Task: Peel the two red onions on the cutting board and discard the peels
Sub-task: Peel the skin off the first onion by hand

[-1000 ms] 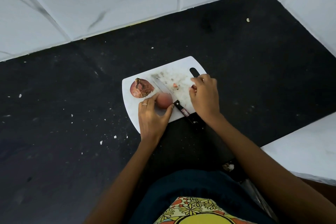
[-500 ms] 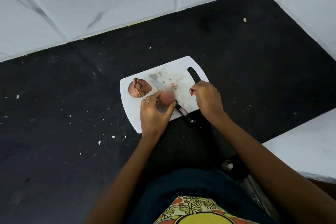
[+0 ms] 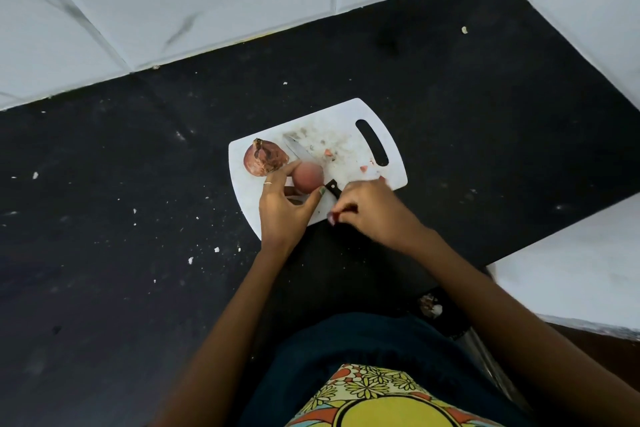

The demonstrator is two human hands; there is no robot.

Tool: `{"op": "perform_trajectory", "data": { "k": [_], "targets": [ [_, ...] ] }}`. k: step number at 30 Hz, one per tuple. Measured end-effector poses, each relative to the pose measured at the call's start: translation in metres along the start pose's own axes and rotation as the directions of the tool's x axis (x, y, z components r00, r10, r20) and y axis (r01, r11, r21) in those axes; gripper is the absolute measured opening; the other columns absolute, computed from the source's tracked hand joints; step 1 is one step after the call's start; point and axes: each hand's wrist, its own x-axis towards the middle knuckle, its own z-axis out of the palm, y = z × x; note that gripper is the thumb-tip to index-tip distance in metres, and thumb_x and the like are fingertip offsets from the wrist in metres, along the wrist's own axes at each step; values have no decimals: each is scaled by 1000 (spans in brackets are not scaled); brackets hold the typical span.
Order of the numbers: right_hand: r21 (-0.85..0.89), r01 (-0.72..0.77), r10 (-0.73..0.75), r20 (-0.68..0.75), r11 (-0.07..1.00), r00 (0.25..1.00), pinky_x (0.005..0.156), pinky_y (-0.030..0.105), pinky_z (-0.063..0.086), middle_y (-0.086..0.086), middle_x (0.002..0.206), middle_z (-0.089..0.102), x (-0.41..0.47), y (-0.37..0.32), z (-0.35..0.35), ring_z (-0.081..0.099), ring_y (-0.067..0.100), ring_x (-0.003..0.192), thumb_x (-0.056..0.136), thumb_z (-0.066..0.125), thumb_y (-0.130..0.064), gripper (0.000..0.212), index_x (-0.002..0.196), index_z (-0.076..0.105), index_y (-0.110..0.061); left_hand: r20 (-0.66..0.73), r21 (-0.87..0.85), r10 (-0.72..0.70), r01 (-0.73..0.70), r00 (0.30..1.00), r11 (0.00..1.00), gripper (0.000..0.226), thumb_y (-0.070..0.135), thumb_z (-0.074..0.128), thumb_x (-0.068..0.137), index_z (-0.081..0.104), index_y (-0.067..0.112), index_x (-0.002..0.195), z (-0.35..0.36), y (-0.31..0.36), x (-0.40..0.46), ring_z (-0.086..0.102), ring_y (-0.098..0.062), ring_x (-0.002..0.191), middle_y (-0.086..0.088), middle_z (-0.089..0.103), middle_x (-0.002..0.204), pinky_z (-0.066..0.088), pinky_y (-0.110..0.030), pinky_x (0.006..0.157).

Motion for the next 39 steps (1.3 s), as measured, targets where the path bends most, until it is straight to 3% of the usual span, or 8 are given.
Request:
{"op": "perform_trajectory", "data": {
  "k": [5, 12, 15, 18, 21, 23, 27, 39],
  "targets": [
    [-237, 91, -48, 181, 967, 982, 84, 40, 49, 0, 105, 59, -8, -6, 37, 59, 22, 96, 88, 60, -12, 18, 95, 75, -19, 16, -59, -23, 24, 1000, 998, 57, 13, 82, 74, 58, 21, 126, -5, -3, 0, 64, -14, 96, 1, 54, 124, 58, -23, 75],
    [-264, 50, 8, 214, 963, 977, 88, 39, 46, 2, 115, 55, -9, -11, 35, 52, 19, 109, 96, 52, -29, 28, 115, 67, -16, 20, -122, -58, 60, 998, 991, 56, 10, 81, 73, 56, 32, 118, -7, 0, -9, 65, -19, 98, 6, 54, 119, 59, -30, 77],
    [-208, 16, 5, 97, 978, 995, 84, 36, 48, -4, 110, 61, -11, -10, 28, 56, 18, 103, 96, 50, -29, 24, 107, 69, -20, 61, -147, -77, 85, 995, 985, 56, 10, 82, 72, 57, 29, 119, -9, 0, -11, 64, -16, 100, 1, 57, 123, 57, -30, 81],
    [48, -6, 13, -164, 999, 986, 77, 32, 49, -4, 92, 66, -11, -5, 24, 60, 13, 84, 90, 61, -20, 13, 94, 72, -14, 139, -229, -114, 144, 984, 963, 56, 4, 82, 71, 58, 23, 118, -13, 7, -14, 66, -12, 94, 4, 60, 118, 56, -25, 78],
    [328, -16, 141, -364, 945, 921, 74, 32, 54, 2, 88, 69, -7, -3, 18, 63, 12, 77, 84, 67, -8, 8, 91, 72, -8, 221, -326, -150, 218, 964, 920, 56, -2, 81, 71, 57, 26, 113, -17, 15, -17, 68, -13, 90, 6, 65, 108, 56, -24, 79],
    [416, -23, 194, -374, 909, 907, 76, 29, 55, 0, 91, 68, -3, -3, 14, 64, 13, 80, 84, 68, -6, 11, 95, 72, -7, 296, -387, -173, 284, 939, 877, 57, -7, 79, 70, 58, 22, 115, -20, 20, -18, 70, -14, 89, 1, 69, 103, 56, -26, 81],
    [374, 80, 65, -361, 924, 930, 80, 12, 50, -2, 97, 65, -2, -5, 5, 64, 8, 88, 82, 71, -7, 21, 103, 73, -7, 392, -425, -183, 354, 901, 833, 57, -11, 76, 72, 61, 21, 117, -27, 23, -17, 71, -16, 91, -5, 71, 103, 56, -25, 79],
    [245, 229, -135, -348, 942, 928, 82, 22, 53, -5, 104, 65, -5, -8, 10, 62, 11, 96, 80, 75, -15, 32, 112, 71, -15, 462, -344, -161, 344, 872, 874, 56, -5, 75, 75, 60, 17, 126, -40, 26, -12, 66, 1, 77, 7, 70, 94, 50, -13, 64]
  ]
}}
